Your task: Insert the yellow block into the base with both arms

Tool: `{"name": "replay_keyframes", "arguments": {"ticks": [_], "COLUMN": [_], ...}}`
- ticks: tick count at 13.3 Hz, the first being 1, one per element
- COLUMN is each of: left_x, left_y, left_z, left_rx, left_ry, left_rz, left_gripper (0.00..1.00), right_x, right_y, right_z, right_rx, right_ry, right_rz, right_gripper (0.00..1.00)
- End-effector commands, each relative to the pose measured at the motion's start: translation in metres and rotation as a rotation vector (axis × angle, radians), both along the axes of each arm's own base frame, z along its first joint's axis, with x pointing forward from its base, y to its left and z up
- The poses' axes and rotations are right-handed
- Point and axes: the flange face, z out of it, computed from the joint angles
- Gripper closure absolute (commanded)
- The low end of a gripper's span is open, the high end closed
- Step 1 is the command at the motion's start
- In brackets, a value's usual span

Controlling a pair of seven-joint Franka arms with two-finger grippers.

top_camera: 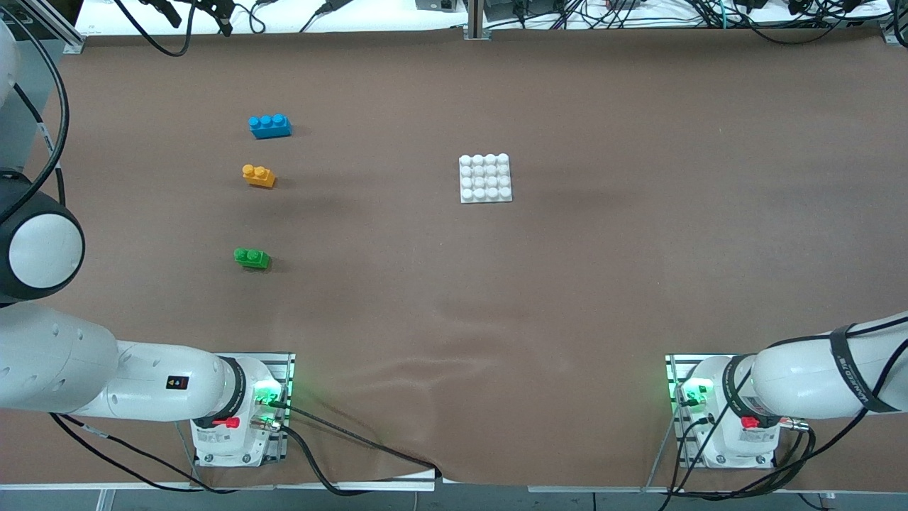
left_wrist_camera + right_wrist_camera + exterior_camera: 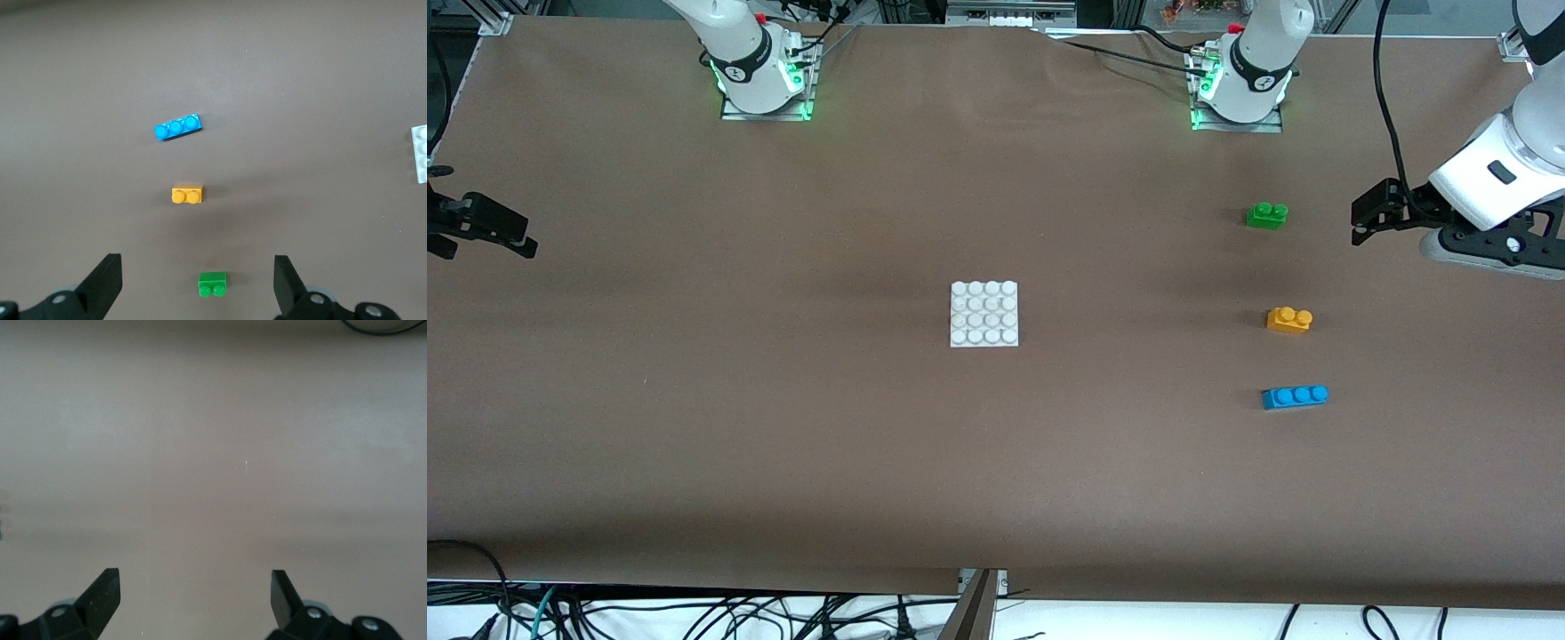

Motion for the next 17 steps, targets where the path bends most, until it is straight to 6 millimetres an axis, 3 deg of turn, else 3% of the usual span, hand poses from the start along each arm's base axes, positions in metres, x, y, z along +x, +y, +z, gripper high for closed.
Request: {"name": "replay_keyframes", "arguments": {"ticks": [1,6,9,13,15,17], "left_x": [0.0,-0.001,0.001,0.012,0.014,0.019], "left_y": [0.001,-0.005,0.007,0.016,0.023,0.03], "left_z": [0.004,0.001,-0.007,-0.065,-0.074,-0.113], "left_rx": [-0.01,-0.015,-0.016,0.034,0.033,0.022], "left_ry": [0.002,0.017,0.02,-0.003,0.015,0.074], "left_rz": [0.003,-0.007,0.016,0.006,-0.012,0.013], "left_gripper": [0.0,0.0,0.0,0.0,0.0,0.0], "right_x": [-0.003,-0.002,-0.002,-0.001,-0.001,0.0], "right_y": [-0.001,0.0,-0.001,-0.003,-0.003,-0.002], "right_z": [0.002,0.001,0.001,0.0,-0.001,-0.002], "right_rx": [-0.009,-0.009,-0.008,-0.008,-0.008,-0.007], "right_ry": [0.009,0.009,0.009,0.011,0.012,0.014], "right_rz": [0.015,0.016,0.015,0.012,0.012,0.011], "right_gripper": [0.0,0.0,0.0,0.0,0.0,0.0]}}
